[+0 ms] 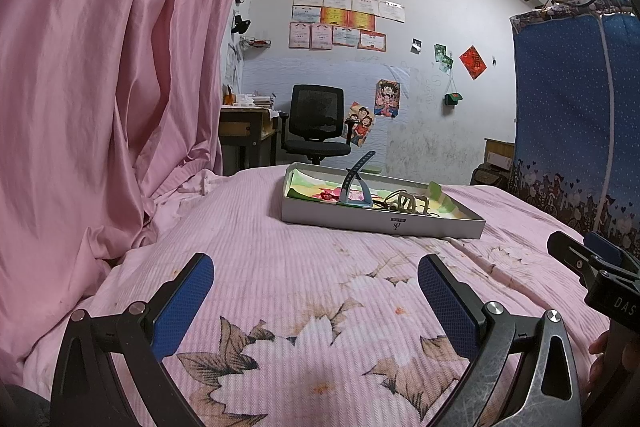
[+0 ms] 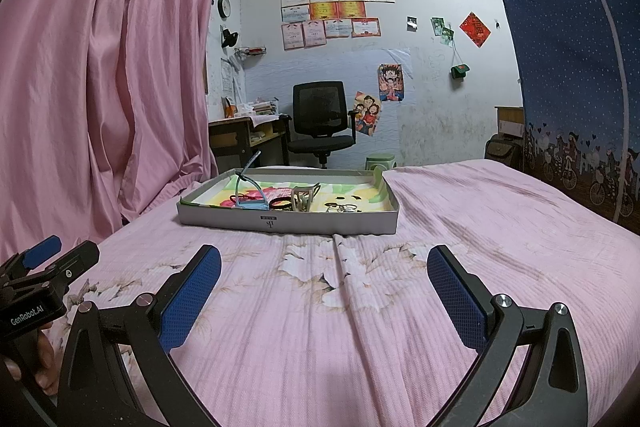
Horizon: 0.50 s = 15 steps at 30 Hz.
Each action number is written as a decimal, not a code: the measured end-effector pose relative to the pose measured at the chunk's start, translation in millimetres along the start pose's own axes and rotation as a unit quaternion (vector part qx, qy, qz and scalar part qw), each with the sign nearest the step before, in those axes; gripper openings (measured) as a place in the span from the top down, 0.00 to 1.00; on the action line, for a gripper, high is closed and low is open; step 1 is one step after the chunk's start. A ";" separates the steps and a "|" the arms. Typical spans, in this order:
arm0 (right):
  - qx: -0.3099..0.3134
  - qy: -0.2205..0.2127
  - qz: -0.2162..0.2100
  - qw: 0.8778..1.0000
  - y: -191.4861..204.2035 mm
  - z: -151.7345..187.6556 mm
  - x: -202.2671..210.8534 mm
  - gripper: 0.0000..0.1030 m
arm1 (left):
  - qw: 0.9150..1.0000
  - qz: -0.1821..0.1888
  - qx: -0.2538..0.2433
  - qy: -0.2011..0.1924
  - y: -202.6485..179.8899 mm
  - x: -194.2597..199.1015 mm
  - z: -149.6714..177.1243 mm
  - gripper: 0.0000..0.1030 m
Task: Organize jewelry
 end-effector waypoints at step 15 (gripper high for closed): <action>-0.001 0.001 0.000 1.000 0.2 0.2 0.7 0.02 | 1.000 -0.009 -0.001 0.008 5.6 -4.4 1.9 0.00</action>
Point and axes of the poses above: each gripper's, at about its wrist camera, not at the fingertips, and x roughly against the way its jaws point, y to its left, z to its underside, the point moved 4 cm from there along -x, roughly the way its jaws point, and after that the axes turned 12 degrees about -z, right-handed, at the moved point
